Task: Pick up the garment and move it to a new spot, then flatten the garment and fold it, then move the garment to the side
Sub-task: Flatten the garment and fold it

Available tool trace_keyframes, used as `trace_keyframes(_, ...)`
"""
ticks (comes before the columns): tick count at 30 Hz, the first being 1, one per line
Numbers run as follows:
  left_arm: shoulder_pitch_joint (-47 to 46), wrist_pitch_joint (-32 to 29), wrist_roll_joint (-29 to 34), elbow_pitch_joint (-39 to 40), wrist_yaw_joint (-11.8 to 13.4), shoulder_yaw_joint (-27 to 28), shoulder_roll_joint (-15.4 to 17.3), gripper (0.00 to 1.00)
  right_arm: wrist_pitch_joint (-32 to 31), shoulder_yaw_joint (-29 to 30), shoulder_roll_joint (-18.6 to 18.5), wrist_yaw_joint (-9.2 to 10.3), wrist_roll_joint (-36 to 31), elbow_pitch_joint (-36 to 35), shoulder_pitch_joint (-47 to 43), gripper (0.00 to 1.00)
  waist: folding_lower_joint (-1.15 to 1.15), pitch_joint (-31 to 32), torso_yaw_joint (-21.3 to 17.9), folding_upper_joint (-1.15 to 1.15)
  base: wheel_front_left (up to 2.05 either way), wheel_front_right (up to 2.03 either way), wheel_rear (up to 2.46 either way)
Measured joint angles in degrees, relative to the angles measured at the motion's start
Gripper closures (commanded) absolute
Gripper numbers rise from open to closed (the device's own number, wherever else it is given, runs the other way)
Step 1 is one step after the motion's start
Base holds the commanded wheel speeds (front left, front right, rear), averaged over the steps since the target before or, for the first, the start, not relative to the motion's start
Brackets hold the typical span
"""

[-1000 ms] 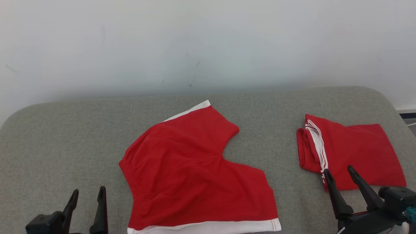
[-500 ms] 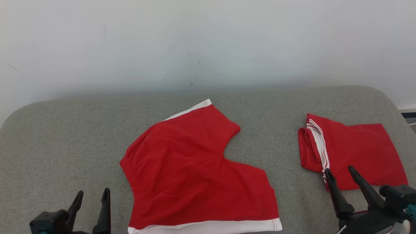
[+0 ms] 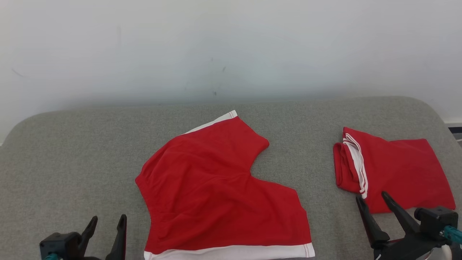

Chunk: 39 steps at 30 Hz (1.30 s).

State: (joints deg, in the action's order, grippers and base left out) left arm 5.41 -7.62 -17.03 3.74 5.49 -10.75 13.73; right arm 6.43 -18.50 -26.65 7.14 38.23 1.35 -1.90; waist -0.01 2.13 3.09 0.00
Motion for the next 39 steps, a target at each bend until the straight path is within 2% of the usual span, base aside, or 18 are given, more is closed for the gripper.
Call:
trace_keyframes(15,0.2,-3.8,-1.8,0.2,-1.2,-1.5,0.6,0.0,-2.9,-0.5,-0.4,0.0,1.0,-0.6,-1.2,0.0,0.0,0.4,1.1,0.0,0.0,0.0,0.0)
trace_keyframes(21,0.3,-7.7,-5.4,-1.9,-4.8,-4.2,0.4,0.0,-3.4,-0.4,-0.4,0.0,1.1,-1.3,-1.3,0.0,0.0,0.0,1.8,0.0,0.0,0.0,0.0)
trace_keyframes(22,0.3,-7.7,-5.4,-1.9,-4.8,-4.2,0.4,0.0,-3.4,-0.4,-0.4,0.0,1.1,-1.3,-1.3,0.0,0.0,0.0,1.8,0.0,0.0,0.0,0.0)
trace_keyframes(25,0.0,-10.3,-7.3,-6.3,-7.4,-5.5,0.4,0.0,-4.0,-0.8,-0.4,0.0,1.1,-1.4,-1.1,0.0,0.01,-0.4,2.0,0.0,0.0,0.0,0.0)
trace_keyframes(29,-1.0,-12.1,-8.7,-10.8,-9.1,-6.6,0.5,0.0,-4.6,-1.5,-0.3,-0.01,1.1,-1.6,-0.6,0.0,0.01,-0.9,1.8,0.0,0.0,0.0,0.0)
trace_keyframes(39,-6.4,-12.8,-8.6,-17.6,-10.1,-8.0,-0.1,0.0,-5.8,-2.4,-0.4,-0.08,1.0,-1.5,0.5,0.0,0.02,-1.9,0.7,0.0,0.0,0.0,0.0)
